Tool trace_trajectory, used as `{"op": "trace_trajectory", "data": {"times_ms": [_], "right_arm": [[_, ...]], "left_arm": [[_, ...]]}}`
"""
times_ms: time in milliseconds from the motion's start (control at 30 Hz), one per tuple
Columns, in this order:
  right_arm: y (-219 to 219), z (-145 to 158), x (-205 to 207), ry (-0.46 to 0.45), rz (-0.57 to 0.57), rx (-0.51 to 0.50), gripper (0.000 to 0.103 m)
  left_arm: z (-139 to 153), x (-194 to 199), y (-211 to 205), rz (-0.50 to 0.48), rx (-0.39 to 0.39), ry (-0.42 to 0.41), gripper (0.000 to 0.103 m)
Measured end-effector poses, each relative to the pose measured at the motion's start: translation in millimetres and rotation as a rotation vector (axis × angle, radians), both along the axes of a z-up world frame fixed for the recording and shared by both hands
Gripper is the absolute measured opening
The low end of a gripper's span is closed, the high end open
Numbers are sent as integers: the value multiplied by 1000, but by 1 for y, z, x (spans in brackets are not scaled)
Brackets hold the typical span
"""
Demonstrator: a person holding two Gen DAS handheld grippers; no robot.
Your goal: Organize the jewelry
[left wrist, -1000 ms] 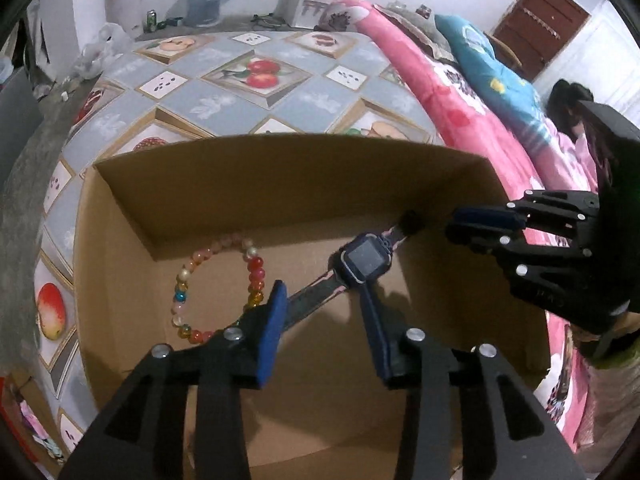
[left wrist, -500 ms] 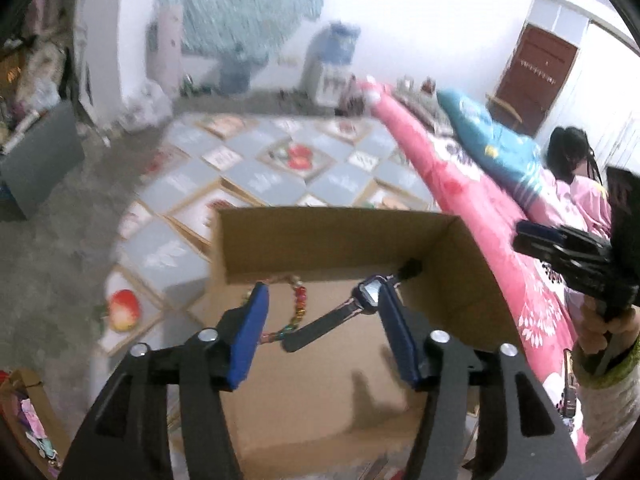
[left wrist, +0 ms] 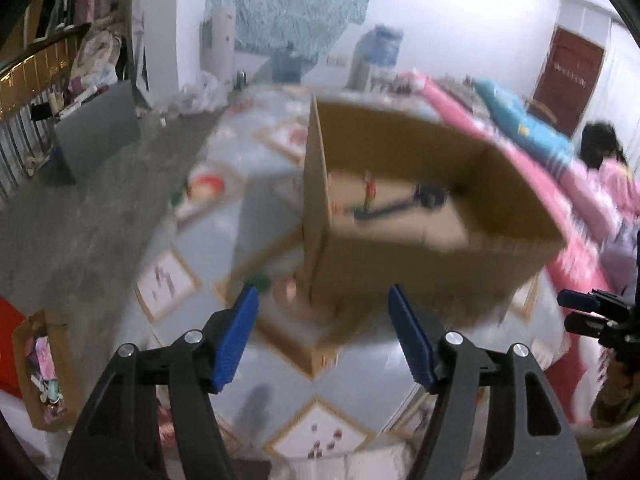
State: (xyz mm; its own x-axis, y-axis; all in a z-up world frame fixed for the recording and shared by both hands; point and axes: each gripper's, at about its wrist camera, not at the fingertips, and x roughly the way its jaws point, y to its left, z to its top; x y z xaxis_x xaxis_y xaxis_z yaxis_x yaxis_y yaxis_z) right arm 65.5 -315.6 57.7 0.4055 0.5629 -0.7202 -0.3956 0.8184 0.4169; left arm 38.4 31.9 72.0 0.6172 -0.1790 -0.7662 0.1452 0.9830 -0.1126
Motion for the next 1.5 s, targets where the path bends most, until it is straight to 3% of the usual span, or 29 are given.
{"op": "trace_trajectory", "data": {"times_ms": [67,167,333,500,633,767,833,1033,1500], "right_arm": [[9,-18,-4,54,-11,1,41],[24,-36,-7,95,-8,-13,34],[38,-41,-5,124,3,21,31],[41,-40,-5,120,12,22,31],[44,-40,-6,109,13,13,31],[49,-41,-5,96,17,-1,30],[49,-41,-5,97,15,-5,30],[43,-40,-3,77,-15,-28,29],[21,-40,-11,-4,-147,-233,33]], "left_arm": [[-19,-6,-8,-20,24,23,52],[-41,-9,-20,-54,92,46,35],[-58,-8,-29,-92,161,49,20],[-74,1,-33,-108,189,93,20],[-74,3,-34,-109,187,83,20],[-75,1,-37,-125,194,63,11],[-77,-2,-42,-138,223,44,11],[-78,-14,-66,-192,210,20,10],[-78,-22,-124,-334,194,-10,10]]}}
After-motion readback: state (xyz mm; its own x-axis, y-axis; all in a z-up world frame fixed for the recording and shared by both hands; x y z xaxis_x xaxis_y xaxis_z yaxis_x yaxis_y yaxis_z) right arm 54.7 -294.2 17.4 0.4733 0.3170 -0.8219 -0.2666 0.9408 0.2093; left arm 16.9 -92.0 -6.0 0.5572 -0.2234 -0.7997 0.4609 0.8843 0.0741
